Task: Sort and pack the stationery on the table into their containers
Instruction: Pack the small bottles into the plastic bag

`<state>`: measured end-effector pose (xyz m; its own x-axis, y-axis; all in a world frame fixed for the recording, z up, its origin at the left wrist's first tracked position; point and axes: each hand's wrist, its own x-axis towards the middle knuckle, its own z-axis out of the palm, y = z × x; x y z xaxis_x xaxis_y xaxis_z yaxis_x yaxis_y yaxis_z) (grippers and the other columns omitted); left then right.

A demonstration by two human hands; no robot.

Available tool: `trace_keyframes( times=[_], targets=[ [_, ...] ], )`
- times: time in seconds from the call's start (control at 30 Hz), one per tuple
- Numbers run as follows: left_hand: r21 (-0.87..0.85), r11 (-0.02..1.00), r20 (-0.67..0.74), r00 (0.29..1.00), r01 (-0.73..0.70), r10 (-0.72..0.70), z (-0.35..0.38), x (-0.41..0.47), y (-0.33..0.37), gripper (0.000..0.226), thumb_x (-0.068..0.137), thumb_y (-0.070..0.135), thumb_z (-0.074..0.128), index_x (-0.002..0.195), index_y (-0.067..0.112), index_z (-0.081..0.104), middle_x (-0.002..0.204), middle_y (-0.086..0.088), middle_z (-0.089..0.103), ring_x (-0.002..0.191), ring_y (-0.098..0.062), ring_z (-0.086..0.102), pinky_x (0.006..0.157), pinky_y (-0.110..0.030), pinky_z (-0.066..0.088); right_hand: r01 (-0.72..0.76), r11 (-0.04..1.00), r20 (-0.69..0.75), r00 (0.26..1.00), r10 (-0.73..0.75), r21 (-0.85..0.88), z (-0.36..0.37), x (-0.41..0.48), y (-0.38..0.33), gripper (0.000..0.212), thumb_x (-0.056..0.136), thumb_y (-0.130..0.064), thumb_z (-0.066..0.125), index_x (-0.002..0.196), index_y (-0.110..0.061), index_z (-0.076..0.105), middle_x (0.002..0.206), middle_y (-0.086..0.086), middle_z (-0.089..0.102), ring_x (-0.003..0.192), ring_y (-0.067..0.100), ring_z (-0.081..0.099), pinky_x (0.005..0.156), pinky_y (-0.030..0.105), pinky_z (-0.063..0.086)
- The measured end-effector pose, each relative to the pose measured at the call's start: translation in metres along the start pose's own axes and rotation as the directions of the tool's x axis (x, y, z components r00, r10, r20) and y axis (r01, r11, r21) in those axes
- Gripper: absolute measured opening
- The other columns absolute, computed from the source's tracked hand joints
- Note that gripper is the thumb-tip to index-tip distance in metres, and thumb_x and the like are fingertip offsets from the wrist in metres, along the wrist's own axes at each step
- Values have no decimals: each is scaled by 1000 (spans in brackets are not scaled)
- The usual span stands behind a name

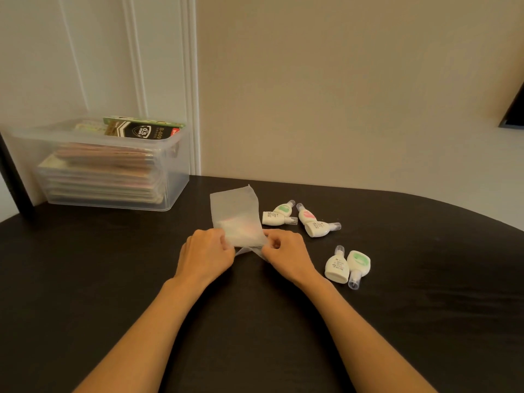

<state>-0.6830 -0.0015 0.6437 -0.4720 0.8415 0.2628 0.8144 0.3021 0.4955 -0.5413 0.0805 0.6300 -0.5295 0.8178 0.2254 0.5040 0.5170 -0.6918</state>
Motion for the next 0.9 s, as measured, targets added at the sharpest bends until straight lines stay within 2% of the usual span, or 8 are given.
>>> trace_keyframes(
  times=[0.1, 0.17, 0.23, 0.37, 0.57, 0.67, 0.8, 0.9],
  targets=[
    [13, 999, -43, 998, -51, 52, 0, -2, 1, 26, 81, 31, 63, 85, 20, 40, 89, 3, 44, 77, -13, 47, 62, -24, 36, -29, 999, -14, 999, 30, 41, -2, -3, -2, 16, 80, -6, 53, 66, 1, 58, 96, 15, 68, 57, 5, 45, 59, 28, 42],
    [4, 995, 10, 995, -99, 99, 3, -2, -1, 35, 81, 37, 65, 94, 23, 36, 96, 5, 39, 80, -11, 47, 64, -24, 39, -38, 998, 12, 999, 38, 42, -5, -5, -4, 15, 81, -6, 53, 79, 2, 65, 87, 20, 65, 60, 13, 46, 63, 35, 44],
    [-9, 993, 50, 992, -118, 118, 5, 0, -2, 33, 84, 36, 64, 95, 24, 36, 97, 6, 41, 78, -10, 48, 65, -24, 42, -35, 998, 52, 998, 33, 43, -8, -6, -5, 18, 83, -6, 53, 90, 1, 68, 87, 21, 64, 63, 15, 48, 64, 30, 43],
    [-112, 989, 20, 995, -97, 100, 3, 1, -4, 29, 85, 27, 65, 91, 19, 39, 81, 5, 44, 69, -9, 43, 59, -20, 35, 14, 1000, 24, 1000, -14, -7, -7, -8, -4, 26, 80, -5, 57, 59, -14, 44, 105, 18, 63, 91, 28, 59, 82, 39, 49],
    [-104, 987, 15, 992, -122, 124, 4, 0, -3, 17, 89, 26, 60, 82, 17, 48, 76, 3, 50, 68, -11, 48, 60, -23, 41, 92, 992, -8, 996, -93, -86, -5, -7, 0, 15, 84, -10, 61, 70, -6, 55, 122, -6, 54, 96, 5, 53, 87, 20, 45],
    [-95, 991, 60, 993, -94, 100, 5, 1, -1, 20, 88, 28, 61, 77, 20, 46, 73, 4, 50, 66, -9, 47, 58, -20, 37, 115, 989, -22, 993, -118, -89, -5, -10, 1, 14, 83, -10, 61, 70, -4, 56, 129, -6, 56, 109, 6, 53, 92, 25, 47],
    [-16, 998, 73, 996, -59, 60, 7, -1, 3, 12, 93, 21, 52, 85, 14, 47, 83, -3, 51, 70, -14, 48, 61, -25, 40, 71, 993, -7, 997, -72, -97, -6, -14, 0, 21, 80, -5, 59, 61, -9, 49, 107, 10, 67, 101, 15, 61, 85, 33, 52],
    [14, 1000, 36, 999, -23, 23, 8, 1, 5, 11, 94, 18, 49, 85, 13, 45, 81, -5, 50, 65, -15, 46, 57, -27, 38, 25, 994, 8, 1000, -24, -103, -6, -16, -1, 10, 82, -8, 57, 78, 0, 61, 93, 9, 68, 90, 18, 62, 86, 36, 51]
  ],
)
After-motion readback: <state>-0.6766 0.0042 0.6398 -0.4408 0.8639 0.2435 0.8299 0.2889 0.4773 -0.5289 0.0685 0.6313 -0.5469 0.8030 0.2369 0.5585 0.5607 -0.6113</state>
